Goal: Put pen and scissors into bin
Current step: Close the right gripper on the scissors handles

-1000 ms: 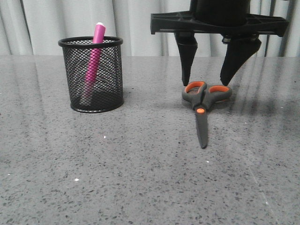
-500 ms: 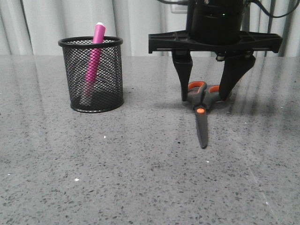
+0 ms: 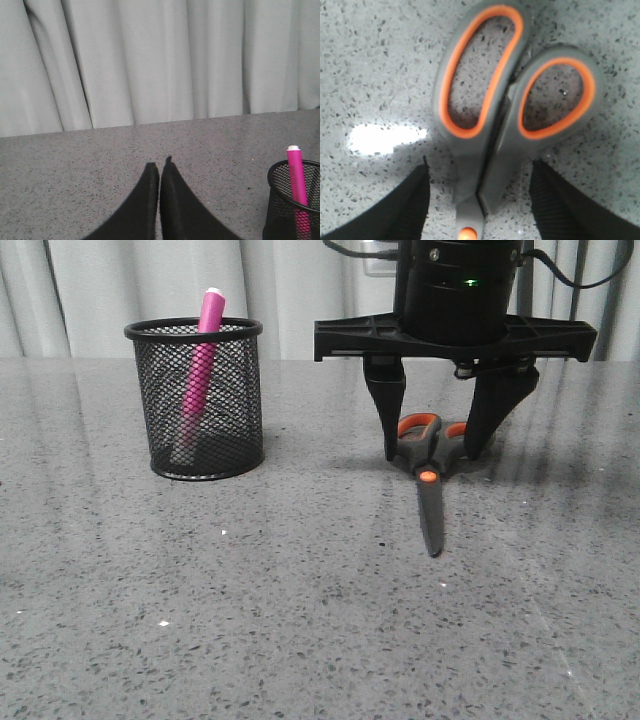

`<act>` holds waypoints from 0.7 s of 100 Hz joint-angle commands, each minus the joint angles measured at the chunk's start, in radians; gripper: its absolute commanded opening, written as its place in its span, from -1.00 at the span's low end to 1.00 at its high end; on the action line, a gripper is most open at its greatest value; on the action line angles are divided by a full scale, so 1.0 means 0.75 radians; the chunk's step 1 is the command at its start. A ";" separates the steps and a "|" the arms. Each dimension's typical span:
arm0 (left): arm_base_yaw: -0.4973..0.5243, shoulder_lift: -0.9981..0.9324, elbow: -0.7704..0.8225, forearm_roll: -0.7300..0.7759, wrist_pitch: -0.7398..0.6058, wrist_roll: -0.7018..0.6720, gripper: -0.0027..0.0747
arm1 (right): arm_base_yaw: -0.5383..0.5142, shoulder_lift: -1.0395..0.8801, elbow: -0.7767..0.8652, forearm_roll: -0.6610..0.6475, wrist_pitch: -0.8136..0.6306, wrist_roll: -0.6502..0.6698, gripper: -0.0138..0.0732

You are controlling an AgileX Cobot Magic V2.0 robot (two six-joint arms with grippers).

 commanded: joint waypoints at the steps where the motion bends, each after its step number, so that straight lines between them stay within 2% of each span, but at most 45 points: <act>1: -0.002 0.000 -0.036 -0.004 0.025 -0.010 -0.99 | 0.003 -0.053 -0.041 -0.041 -0.025 0.015 0.22; 49: -0.002 0.000 -0.036 -0.004 0.025 -0.010 -0.99 | 0.003 0.015 -0.041 -0.055 -0.007 0.015 0.20; 56: -0.002 0.000 -0.036 -0.004 0.025 -0.010 -0.99 | 0.003 0.024 -0.041 -0.069 -0.003 0.015 0.05; 70: -0.002 0.000 -0.036 -0.004 0.025 -0.010 -0.99 | 0.003 0.029 -0.041 -0.096 0.005 0.015 -0.39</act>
